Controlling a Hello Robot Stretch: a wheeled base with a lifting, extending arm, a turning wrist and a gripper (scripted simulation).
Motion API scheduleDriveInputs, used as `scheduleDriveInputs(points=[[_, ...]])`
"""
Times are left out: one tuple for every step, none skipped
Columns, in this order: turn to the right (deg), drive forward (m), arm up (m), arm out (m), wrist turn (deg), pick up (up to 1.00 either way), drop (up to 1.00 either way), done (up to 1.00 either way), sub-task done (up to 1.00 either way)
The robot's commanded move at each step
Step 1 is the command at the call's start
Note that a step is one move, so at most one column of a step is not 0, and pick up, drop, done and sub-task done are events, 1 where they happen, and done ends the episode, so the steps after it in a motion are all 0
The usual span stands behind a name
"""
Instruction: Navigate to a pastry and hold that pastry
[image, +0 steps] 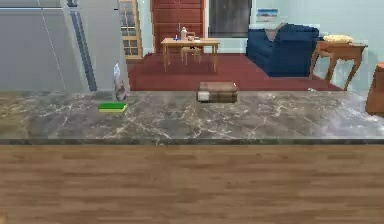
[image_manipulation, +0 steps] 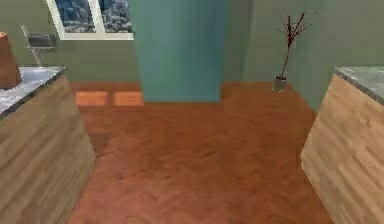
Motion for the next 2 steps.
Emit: scheduleDriveInputs(points=[[-45.0, 0.00, 0.00, 0.00, 0.0, 0.00, 0.00, 0.00, 0.00], [-45.0, 0.00, 0.00, 0.00, 0.0, 0.00, 0.00, 0.00, 0.00]])
